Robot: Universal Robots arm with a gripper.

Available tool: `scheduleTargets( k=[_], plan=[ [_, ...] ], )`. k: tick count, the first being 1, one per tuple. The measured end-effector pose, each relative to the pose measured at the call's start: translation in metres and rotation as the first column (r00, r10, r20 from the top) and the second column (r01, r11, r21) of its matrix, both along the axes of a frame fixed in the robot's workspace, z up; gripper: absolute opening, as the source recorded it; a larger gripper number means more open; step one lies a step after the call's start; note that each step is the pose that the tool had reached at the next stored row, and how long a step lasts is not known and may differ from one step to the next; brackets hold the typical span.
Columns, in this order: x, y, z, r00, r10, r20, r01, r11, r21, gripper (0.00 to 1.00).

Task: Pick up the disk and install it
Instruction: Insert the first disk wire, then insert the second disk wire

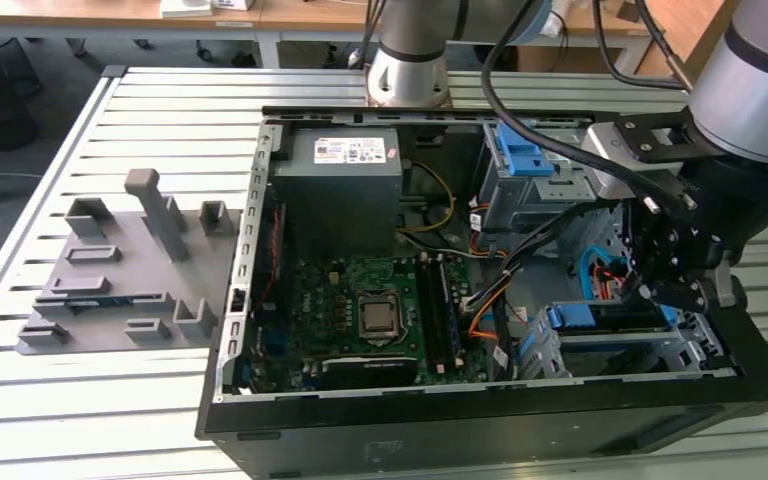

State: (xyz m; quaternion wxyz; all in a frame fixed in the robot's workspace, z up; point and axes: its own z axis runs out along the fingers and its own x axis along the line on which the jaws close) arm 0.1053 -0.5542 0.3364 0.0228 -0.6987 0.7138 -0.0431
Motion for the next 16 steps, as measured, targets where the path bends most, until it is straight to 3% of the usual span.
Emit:
scheduleTargets(
  k=[1,16],
  plan=[
    [0.0001,0.0,0.0001,1.0,0.0,-0.0005,0.0,1.0,-0.0001,0.11],
    [0.0003,0.0,0.0003,1.0,0.0,-0.0026,0.0,1.0,-0.0004,0.11]
  ],
)
